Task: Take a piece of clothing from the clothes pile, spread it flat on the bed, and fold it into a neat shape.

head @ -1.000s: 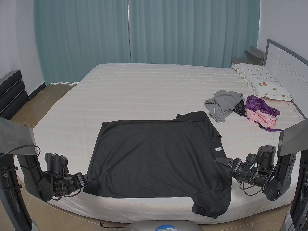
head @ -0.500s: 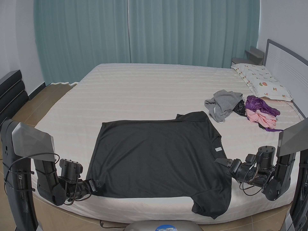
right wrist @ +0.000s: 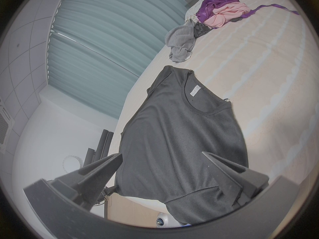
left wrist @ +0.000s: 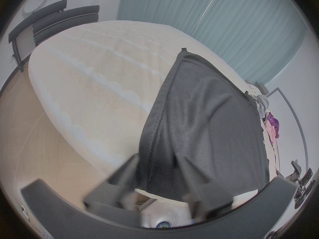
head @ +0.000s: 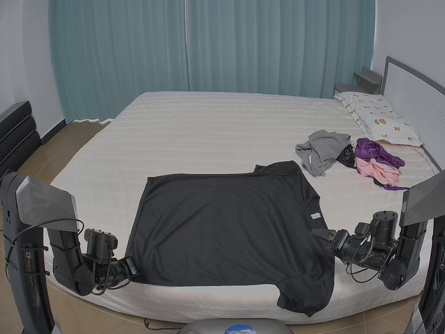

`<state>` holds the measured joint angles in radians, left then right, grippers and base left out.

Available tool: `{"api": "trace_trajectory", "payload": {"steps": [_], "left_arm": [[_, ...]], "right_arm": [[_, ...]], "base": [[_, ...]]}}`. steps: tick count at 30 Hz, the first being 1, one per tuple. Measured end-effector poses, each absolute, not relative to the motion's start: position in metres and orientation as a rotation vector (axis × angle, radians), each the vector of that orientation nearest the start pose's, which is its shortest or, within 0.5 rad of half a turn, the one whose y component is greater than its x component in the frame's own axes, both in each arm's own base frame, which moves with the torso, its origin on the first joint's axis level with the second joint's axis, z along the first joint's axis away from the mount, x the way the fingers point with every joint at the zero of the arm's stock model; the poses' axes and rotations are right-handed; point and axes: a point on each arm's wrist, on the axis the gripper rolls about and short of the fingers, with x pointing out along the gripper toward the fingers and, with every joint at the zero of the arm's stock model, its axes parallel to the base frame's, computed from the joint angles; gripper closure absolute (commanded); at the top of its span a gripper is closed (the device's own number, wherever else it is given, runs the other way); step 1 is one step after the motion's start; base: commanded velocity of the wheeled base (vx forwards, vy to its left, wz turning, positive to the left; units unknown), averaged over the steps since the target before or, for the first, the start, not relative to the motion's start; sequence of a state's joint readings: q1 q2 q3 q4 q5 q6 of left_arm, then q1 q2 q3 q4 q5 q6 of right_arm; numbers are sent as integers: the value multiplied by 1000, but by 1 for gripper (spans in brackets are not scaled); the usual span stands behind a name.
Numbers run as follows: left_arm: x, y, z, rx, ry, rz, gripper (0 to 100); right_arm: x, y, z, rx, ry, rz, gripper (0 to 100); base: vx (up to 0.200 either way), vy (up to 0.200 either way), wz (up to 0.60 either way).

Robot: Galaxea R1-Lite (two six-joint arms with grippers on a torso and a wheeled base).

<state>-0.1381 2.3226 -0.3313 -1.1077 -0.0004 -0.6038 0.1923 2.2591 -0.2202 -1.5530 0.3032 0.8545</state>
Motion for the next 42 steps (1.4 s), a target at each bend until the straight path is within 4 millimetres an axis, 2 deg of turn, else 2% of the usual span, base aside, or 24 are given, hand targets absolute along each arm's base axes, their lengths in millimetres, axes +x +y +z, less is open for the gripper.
{"api": "trace_trajectory", "payload": {"steps": [9, 16, 21, 30, 42], "left_arm": [[262, -30, -40, -533, 863, 164, 100], [258, -28, -34, -570, 852, 178, 100], [256, -28, -33, -620, 853, 188, 100], [255, -28, -33, -669, 865, 179, 100], [256, -27, -33, -676, 867, 182, 100]], "right_arm": [[263, 57, -5, 841, 665, 245, 0], [263, 51, -10, 735, 641, 216, 0], [264, 48, -21, 666, 645, 149, 0], [260, 47, -43, 624, 751, 104, 0], [266, 44, -53, 617, 768, 83, 0]], "base": [[0, 0, 0], [0, 0, 0], [0, 0, 0], [0, 0, 0], [0, 0, 0]]}}
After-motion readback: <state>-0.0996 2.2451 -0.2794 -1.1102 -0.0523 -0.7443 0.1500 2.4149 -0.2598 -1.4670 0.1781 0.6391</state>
